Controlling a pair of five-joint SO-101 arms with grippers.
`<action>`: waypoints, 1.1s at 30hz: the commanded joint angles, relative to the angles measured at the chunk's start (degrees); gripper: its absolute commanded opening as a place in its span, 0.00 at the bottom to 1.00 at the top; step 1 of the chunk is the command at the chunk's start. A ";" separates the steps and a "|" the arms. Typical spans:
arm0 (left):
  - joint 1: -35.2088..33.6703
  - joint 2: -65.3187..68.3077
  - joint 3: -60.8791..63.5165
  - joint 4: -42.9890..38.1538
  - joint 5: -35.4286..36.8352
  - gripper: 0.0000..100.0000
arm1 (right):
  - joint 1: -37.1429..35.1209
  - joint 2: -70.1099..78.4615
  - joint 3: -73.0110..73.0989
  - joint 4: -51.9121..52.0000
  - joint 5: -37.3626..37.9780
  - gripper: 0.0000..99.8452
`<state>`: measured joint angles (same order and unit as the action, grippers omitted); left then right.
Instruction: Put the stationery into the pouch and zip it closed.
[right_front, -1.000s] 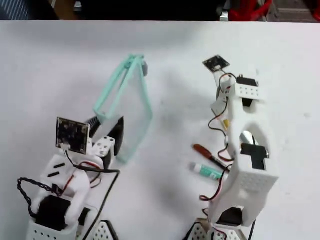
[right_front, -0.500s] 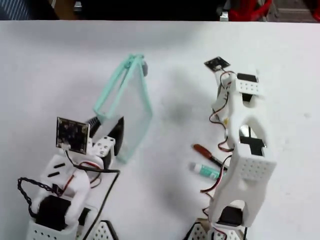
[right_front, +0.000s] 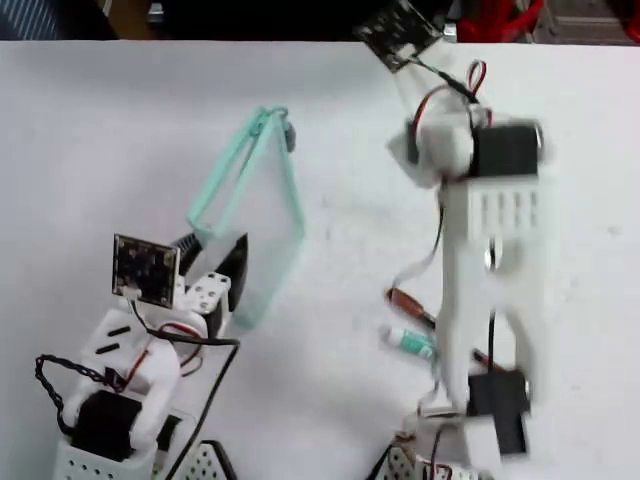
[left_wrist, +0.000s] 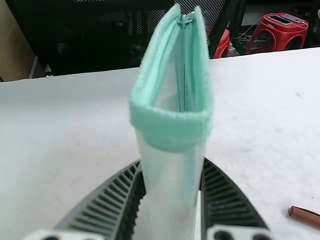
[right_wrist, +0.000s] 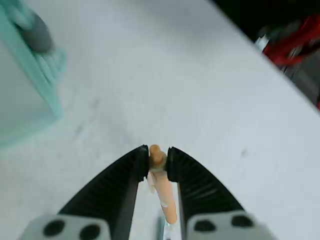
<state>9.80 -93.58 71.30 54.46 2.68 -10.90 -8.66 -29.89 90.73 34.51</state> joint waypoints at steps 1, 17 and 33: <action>-0.04 0.31 0.00 -0.97 0.44 0.17 | -8.48 -10.51 -7.30 0.22 -5.19 0.02; -0.04 0.31 0.00 -0.88 0.44 0.20 | -25.54 -11.38 -16.53 -19.47 -41.05 0.02; -0.04 0.31 0.00 -0.97 0.44 0.20 | -26.59 -3.47 -6.33 -16.22 -40.88 0.02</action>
<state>9.63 -92.97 71.56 54.46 2.59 -37.10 -13.32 -37.54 74.02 -6.37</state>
